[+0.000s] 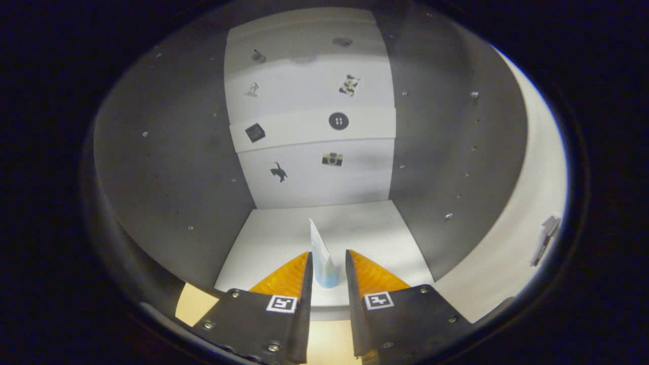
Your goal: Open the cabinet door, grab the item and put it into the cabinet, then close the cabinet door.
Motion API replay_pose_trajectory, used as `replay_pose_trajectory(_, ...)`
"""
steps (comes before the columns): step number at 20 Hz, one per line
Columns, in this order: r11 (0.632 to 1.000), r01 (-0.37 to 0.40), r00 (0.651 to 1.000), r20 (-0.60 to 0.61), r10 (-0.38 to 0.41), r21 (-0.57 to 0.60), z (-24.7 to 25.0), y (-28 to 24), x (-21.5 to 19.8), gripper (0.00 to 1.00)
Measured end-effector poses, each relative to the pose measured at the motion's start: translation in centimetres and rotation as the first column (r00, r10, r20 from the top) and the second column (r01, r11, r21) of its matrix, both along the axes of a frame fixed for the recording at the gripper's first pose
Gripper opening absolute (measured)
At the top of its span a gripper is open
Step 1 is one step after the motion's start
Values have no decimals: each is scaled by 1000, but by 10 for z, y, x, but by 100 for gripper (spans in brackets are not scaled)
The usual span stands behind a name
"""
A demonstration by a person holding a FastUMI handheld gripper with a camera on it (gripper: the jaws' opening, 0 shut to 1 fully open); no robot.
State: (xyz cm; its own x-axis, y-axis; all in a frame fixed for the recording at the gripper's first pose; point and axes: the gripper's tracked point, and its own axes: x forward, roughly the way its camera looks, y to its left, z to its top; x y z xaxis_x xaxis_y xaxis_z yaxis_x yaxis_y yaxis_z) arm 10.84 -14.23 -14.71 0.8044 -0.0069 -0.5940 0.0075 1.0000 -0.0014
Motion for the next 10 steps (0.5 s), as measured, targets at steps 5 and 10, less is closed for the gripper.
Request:
replay_pose_trajectory(5, 997, 18, 992, 130, -8, -74, 44, -6, -51, 34)
replay_pose_trajectory(10, 993, 38, 982, 189, -16, -112, 68, -5, -115, 34)
